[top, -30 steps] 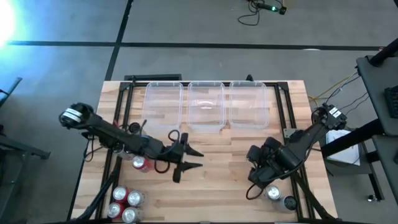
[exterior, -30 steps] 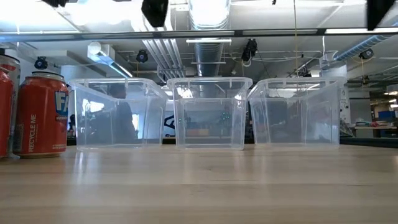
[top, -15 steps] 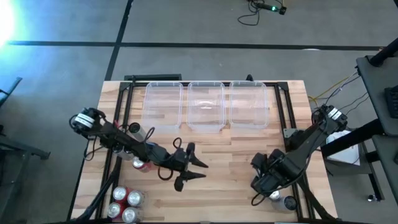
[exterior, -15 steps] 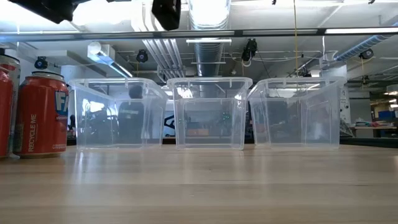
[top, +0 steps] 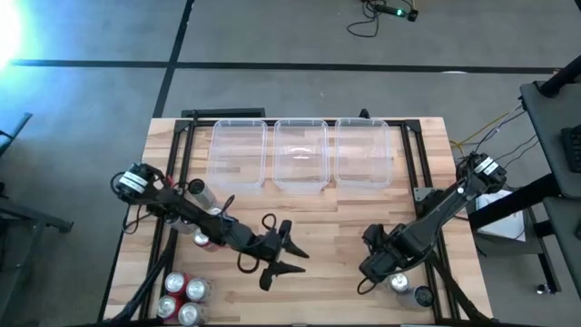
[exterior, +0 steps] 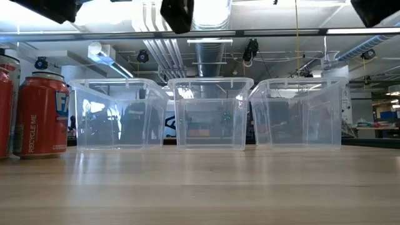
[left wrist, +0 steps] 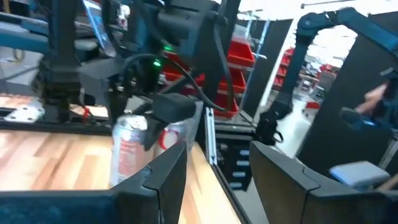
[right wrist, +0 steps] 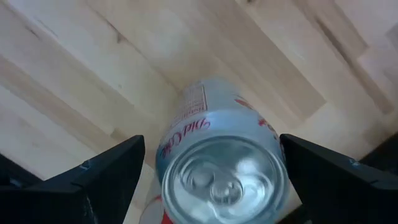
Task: Sort soda cans
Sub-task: Put the red-silver soda can into the right transparent bin
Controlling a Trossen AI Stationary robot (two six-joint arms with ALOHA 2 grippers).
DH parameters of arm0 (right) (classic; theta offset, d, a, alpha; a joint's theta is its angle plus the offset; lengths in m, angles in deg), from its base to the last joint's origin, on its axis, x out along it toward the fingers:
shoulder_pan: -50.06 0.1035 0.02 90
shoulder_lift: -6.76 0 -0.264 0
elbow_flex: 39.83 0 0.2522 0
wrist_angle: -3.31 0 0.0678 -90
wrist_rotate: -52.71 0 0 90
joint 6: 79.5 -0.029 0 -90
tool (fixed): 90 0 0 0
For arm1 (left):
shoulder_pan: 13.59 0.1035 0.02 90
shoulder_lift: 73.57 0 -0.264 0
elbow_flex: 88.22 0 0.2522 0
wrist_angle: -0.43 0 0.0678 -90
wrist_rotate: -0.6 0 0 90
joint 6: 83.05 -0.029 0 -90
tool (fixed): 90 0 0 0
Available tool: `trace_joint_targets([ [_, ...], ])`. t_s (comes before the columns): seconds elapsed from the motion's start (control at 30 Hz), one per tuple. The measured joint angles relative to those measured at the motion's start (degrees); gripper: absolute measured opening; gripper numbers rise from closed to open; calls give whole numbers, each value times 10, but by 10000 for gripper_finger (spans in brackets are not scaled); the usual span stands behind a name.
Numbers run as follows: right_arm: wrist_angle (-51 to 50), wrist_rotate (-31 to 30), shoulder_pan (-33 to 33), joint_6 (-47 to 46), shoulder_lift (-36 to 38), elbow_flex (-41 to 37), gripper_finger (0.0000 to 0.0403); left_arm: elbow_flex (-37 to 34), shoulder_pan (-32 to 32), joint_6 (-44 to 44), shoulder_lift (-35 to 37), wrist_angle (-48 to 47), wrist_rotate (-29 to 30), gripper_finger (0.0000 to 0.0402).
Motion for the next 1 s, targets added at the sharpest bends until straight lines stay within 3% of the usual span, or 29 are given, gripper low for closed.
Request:
trace_joint_targets([
  [0.13,25,24,0,9,0,-17,364,-2,-1,3,10,-10,-19,160],
  [0.3,48,35,0,24,0,-33,359,-3,-3,-3,33,-12,-96,160],
  [0.5,56,37,-13,65,0,-34,297,-9,-4,-16,68,-81,-108,160],
  [0.6,50,36,-27,97,0,-15,295,-10,-3,-17,101,-121,-108,160],
  [0.77,-17,4,-64,199,1,79,295,-10,-3,-54,183,-222,-106,160],
  [1.0,-152,-143,-144,395,3,283,295,-10,-3,-100,243,-301,-106,160],
])
